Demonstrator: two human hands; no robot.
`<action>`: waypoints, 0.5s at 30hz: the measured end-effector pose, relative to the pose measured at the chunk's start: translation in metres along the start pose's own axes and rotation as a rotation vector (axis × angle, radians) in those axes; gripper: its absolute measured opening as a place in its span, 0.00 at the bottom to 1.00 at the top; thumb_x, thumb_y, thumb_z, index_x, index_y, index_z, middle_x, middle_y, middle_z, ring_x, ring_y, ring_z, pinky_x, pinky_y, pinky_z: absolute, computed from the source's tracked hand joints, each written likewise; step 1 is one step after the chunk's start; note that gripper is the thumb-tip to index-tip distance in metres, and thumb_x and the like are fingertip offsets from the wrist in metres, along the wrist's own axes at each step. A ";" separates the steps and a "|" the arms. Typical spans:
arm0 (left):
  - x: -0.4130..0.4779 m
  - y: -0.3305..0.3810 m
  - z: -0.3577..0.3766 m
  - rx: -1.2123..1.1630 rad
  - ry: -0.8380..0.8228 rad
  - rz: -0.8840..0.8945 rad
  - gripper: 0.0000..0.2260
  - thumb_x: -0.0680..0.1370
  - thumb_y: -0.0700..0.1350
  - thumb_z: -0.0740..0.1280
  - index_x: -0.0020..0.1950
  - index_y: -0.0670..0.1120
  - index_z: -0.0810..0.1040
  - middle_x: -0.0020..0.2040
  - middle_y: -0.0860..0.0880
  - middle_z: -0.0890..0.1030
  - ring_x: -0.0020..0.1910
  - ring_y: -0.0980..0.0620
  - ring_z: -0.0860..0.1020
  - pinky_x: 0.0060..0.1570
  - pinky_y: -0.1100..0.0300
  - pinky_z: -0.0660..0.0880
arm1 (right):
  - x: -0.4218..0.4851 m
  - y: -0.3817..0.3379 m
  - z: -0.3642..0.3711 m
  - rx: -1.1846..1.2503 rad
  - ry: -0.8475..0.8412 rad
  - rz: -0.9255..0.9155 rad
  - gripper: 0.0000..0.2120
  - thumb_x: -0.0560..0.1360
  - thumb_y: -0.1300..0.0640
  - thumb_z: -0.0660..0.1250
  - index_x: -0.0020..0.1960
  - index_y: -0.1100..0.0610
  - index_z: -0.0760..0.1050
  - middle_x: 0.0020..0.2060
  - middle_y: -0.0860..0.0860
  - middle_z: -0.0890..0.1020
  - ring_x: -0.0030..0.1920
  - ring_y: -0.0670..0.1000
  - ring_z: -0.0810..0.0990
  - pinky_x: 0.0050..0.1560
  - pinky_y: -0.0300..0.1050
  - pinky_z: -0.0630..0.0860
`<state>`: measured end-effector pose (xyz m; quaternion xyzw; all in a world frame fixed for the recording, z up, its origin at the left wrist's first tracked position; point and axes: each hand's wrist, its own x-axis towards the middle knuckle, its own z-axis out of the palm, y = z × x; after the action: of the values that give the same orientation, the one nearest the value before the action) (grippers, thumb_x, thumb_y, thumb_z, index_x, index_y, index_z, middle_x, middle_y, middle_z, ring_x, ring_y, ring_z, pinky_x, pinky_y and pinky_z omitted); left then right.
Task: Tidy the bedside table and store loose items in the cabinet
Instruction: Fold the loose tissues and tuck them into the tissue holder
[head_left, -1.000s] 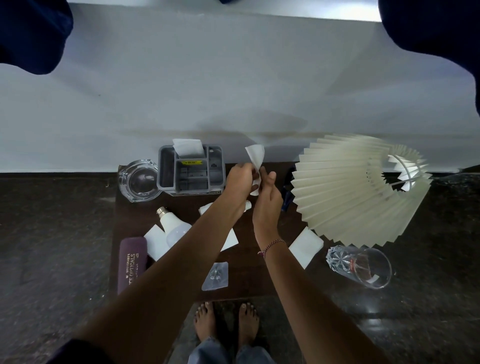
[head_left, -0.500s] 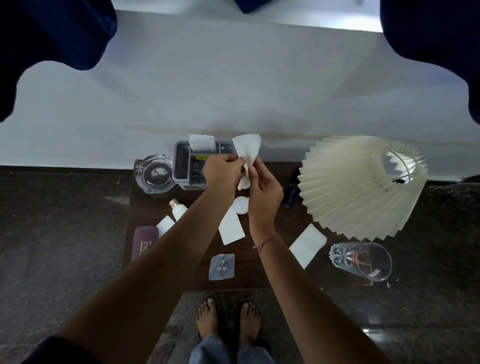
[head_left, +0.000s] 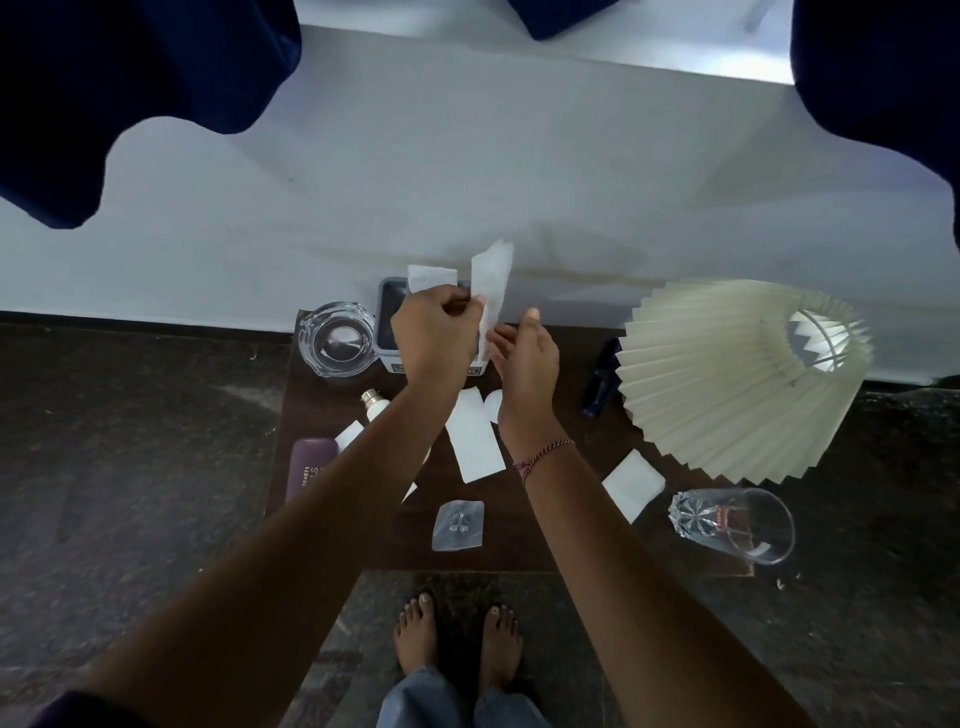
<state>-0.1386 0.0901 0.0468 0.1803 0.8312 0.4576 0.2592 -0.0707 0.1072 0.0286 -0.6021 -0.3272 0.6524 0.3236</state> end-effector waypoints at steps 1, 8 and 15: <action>-0.001 0.002 -0.001 0.009 -0.014 0.021 0.09 0.74 0.43 0.69 0.52 0.43 0.83 0.45 0.46 0.85 0.43 0.50 0.83 0.48 0.58 0.79 | 0.002 -0.002 0.002 0.013 -0.031 0.023 0.15 0.81 0.48 0.52 0.49 0.55 0.74 0.49 0.56 0.79 0.54 0.53 0.79 0.54 0.42 0.76; 0.007 -0.001 0.004 -0.186 -0.205 -0.199 0.13 0.76 0.37 0.59 0.45 0.45 0.83 0.44 0.48 0.84 0.47 0.50 0.82 0.53 0.56 0.79 | 0.005 -0.014 0.006 0.016 -0.149 0.033 0.22 0.79 0.41 0.47 0.46 0.52 0.75 0.43 0.48 0.81 0.50 0.49 0.79 0.57 0.44 0.75; 0.010 -0.007 0.011 -0.267 -0.290 -0.335 0.10 0.77 0.42 0.60 0.40 0.48 0.78 0.45 0.47 0.83 0.53 0.46 0.81 0.58 0.47 0.77 | 0.008 -0.007 0.008 -0.062 -0.141 0.058 0.32 0.78 0.38 0.44 0.56 0.60 0.76 0.41 0.50 0.80 0.41 0.44 0.79 0.36 0.32 0.73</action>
<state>-0.1405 0.0995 0.0334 0.0681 0.7358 0.4835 0.4693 -0.0788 0.1174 0.0306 -0.5739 -0.3517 0.6917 0.2618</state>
